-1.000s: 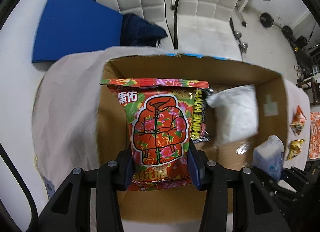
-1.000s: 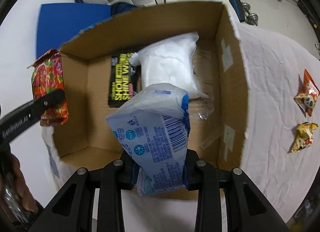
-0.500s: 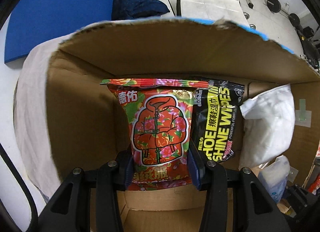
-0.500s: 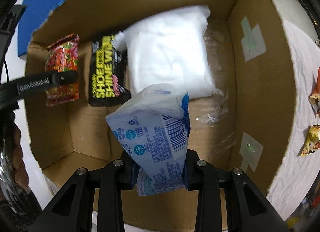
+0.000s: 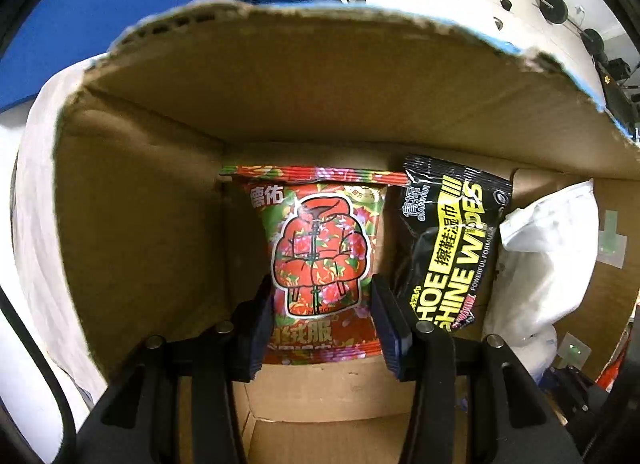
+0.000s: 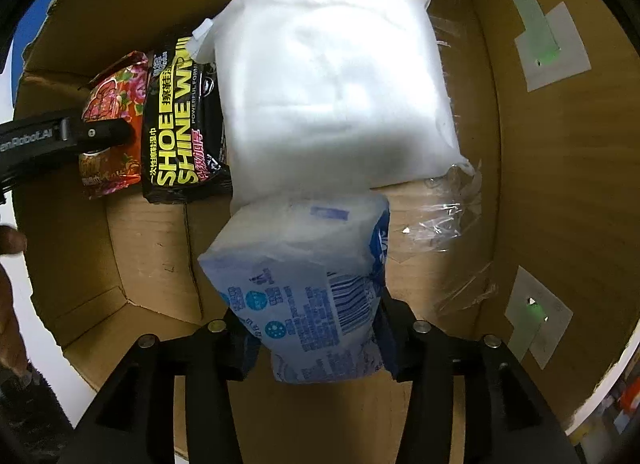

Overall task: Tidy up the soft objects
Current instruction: 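Lower both packs into the box and open both tools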

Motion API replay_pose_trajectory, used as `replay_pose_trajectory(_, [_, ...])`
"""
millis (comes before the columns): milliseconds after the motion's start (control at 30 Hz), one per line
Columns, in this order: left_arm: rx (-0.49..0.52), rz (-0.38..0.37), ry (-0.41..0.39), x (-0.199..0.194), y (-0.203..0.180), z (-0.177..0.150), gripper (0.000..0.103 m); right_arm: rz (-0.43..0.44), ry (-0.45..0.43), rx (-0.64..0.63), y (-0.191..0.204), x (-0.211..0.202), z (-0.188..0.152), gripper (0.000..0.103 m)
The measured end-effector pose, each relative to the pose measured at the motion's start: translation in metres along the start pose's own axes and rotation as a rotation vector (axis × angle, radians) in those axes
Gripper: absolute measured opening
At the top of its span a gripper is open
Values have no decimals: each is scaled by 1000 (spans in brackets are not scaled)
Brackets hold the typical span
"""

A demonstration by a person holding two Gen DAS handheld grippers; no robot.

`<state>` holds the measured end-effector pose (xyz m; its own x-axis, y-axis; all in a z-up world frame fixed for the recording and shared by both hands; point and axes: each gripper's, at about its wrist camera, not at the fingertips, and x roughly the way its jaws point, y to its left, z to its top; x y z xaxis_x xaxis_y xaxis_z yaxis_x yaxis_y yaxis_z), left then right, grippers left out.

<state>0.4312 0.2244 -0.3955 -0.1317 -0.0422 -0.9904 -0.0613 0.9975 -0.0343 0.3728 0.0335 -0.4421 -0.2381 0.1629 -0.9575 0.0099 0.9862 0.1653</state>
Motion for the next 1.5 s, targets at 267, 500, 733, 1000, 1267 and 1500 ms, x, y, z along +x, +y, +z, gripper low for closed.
replay_pose_trajectory(267, [-8, -6, -12, -20, 2, -3, 45, -24, -12, -5, 6, -13, -4, 58])
replay_pose_trajectory(500, [2, -55, -42, -38, -5, -33, 51, -29, -64, -10, 11, -36, -15, 82])
replay_pose_trajectory(733, [10, -71, -127, -64, -7, -71, 57, -28, -115, -24, 19, -59, -32, 96])
replay_pose_trajectory(1000, [-31, -94, -214, -86, -1, -111, 91, -45, -180, -46, 22, -86, -58, 96])
replay_pose_trajectory(1267, [-37, -60, -283, -106, -5, -145, 102, -69, -235, -65, 16, -112, -88, 103])
replay_pose_trajectory(1500, [-38, -50, -359, -133, -14, -183, 102, -57, -308, -89, 18, -141, -114, 103])
